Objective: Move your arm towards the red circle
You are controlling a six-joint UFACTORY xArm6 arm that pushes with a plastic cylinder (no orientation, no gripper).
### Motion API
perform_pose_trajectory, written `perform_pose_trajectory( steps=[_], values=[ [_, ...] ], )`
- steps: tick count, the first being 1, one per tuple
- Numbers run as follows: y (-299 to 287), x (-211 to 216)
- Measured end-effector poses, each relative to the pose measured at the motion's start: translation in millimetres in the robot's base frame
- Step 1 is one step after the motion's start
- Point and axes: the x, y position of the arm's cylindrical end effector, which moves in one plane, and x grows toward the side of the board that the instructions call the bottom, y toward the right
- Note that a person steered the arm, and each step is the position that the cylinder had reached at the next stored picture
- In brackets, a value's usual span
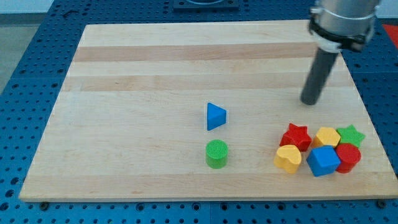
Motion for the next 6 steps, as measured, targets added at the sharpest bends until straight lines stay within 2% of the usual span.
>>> perform_pose_trajectory(
  steps=[2, 3, 4, 6],
  values=[
    [52, 55],
    [84, 56],
    [90, 74],
    [66, 127]
  ],
)
